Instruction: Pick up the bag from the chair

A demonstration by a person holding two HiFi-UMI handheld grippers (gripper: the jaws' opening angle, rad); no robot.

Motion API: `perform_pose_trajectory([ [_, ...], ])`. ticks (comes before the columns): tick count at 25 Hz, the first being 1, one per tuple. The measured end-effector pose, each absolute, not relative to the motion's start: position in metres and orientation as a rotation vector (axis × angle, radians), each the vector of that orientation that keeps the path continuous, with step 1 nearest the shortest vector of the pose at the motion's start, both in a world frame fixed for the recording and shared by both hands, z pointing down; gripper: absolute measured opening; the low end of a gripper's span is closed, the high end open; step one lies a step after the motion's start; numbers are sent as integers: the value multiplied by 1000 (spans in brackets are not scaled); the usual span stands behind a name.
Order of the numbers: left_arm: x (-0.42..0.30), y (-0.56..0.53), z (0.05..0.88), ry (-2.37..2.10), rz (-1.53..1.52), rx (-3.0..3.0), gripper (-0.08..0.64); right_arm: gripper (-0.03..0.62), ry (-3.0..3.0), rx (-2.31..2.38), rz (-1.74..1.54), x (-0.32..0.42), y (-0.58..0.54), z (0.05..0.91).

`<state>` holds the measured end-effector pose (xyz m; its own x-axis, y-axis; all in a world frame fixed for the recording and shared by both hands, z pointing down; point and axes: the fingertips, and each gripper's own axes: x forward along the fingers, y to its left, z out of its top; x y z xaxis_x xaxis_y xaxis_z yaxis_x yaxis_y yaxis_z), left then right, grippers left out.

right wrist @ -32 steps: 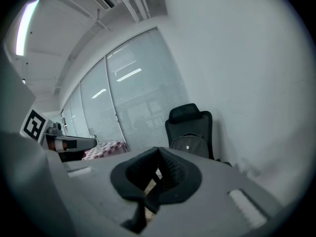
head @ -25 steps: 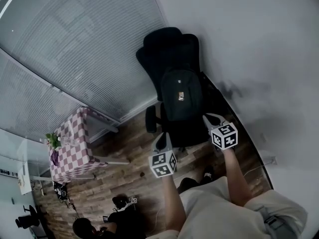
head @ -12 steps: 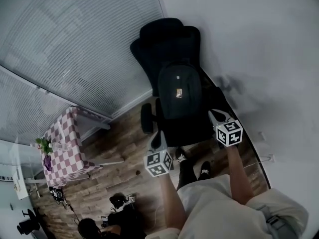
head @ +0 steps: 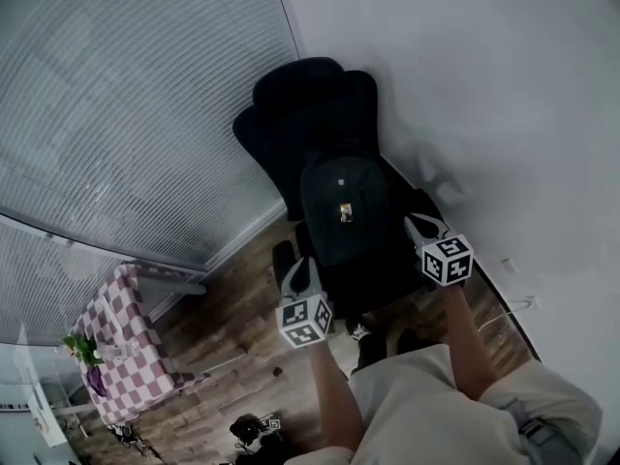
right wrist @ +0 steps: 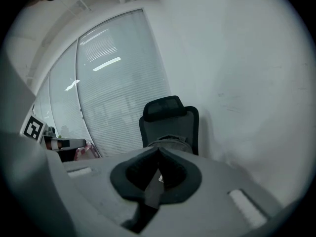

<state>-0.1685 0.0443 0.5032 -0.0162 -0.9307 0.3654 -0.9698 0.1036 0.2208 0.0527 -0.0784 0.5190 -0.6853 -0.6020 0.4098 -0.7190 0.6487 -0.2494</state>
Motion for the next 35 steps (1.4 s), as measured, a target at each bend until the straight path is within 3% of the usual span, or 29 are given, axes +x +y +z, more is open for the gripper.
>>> perform_pose_trajectory([
  [15, -216, -74, 616, -1821, 275, 1858, 9, 2, -2499, 1034, 834, 34, -177, 611],
  [22, -241, -138, 679, -1784, 283, 1849, 9, 5, -2544, 857, 784, 14, -242, 674],
  [28, -262, -146, 746, -1701, 318, 1819, 20, 133, -2508, 808, 836, 3, -256, 733],
  [32, -265, -162, 777, -1629, 267, 1872, 207, 288, -2481, 812, 801, -6, -277, 770],
  [35, -263, -168, 803, -1584, 277, 1897, 285, 380, -2454, 843, 838, -7, -285, 792],
])
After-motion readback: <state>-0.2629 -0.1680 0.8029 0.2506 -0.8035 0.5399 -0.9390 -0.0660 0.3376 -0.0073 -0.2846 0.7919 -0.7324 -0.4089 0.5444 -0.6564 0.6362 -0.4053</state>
